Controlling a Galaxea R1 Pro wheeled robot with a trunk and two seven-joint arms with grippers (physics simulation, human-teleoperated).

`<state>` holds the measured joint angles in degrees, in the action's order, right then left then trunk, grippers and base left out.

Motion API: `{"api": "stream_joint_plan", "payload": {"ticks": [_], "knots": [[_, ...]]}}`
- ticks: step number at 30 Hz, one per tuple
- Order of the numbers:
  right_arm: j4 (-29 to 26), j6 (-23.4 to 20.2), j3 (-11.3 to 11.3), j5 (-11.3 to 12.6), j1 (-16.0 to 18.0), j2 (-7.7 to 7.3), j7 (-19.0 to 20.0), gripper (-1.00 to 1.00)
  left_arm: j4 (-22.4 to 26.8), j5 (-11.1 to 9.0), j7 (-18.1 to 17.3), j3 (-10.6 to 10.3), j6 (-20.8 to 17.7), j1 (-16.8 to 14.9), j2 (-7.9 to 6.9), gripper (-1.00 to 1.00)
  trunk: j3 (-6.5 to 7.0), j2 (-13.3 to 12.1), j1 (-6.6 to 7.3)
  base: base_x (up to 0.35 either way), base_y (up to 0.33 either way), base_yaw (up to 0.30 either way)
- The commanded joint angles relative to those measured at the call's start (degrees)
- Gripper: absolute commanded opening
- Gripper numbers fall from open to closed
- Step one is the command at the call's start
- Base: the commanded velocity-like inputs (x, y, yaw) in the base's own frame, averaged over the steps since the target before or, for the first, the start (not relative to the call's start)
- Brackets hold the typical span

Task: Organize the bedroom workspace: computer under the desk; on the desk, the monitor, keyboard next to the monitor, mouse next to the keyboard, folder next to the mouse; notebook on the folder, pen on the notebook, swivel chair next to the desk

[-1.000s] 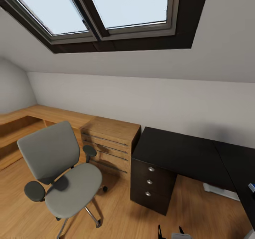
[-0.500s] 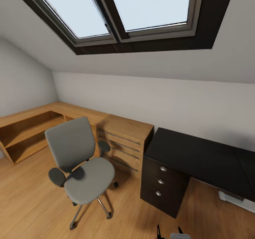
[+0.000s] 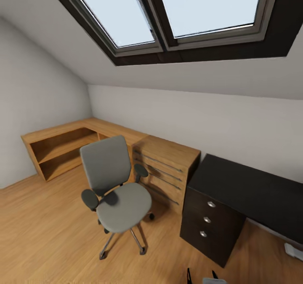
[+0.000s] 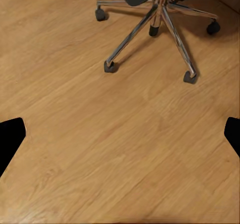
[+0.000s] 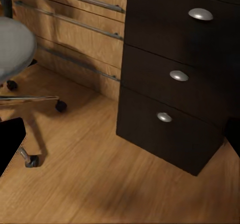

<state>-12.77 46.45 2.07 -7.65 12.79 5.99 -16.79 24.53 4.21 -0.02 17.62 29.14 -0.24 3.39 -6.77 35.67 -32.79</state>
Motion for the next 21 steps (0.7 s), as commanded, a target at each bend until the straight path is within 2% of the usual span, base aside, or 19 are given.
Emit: {"api": "stream_joint_plan", "payload": {"ticks": [1, 4, 7, 11, 14, 16, 21], "knots": [[0.0, 0.1, 0.2, -0.5, 0.0, -0.07, -0.6, 1.0, -0.5, 0.4, 0.0, 0.4, 1.5, 0.0, -0.12, 1.0, -0.09, 0.1, -0.02, 0.0, 0.0, 0.288], [0.0, 0.2, 0.1, -0.5, 0.0, -0.42, -0.7, 1.0, -1.3, 0.4, 0.1, 0.6, 4.0, 0.0, -0.35, 1.0, -0.09, 0.1, -0.02, 0.0, 0.0, 0.288], [0.0, 0.7, 0.0, -0.5, 0.0, -1.73, -0.7, 1.0, -1.6, 0.3, 0.2, 2.0, 5.0, 0.0, -0.35, 1.0, -0.09, 0.1, -0.02, 0.0, 0.0, 0.288], [0.1, 3.3, -0.2, -0.5, 0.0, -3.7, -0.8, 1.0, -1.7, 0.4, 0.7, 6.3, 7.3, 0.0, -0.17, 1.0, -0.09, 0.1, -0.02, 0.0, 0.0, 0.288], [0.5, 6.3, -0.2, -0.4, 0.0, -5.16, -0.8, 1.0, -2.1, 0.4, 3.4, 8.9, 13.7, 0.0, 0.04, 1.0, -0.09, 0.1, -0.02, 0.0, 0.0, 0.288], [1.2, 8.8, -0.2, -0.4, 0.0, -5.55, -0.8, 1.0, -3.2, 0.3, 6.3, 9.4, 17.3, 0.0, 0.05, 1.0, -0.09, 0.1, -0.02, 0.0, 0.0, 0.288], [3.3, 12.2, -0.5, -0.2, 0.0, -6.56, -0.9, 1.0, -5.6, 0.3, 9.5, 9.7, 19.1, 0.0, 0.0, 1.0, -0.09, 0.1, -0.02, 0.0, 0.0, 0.288]]}}
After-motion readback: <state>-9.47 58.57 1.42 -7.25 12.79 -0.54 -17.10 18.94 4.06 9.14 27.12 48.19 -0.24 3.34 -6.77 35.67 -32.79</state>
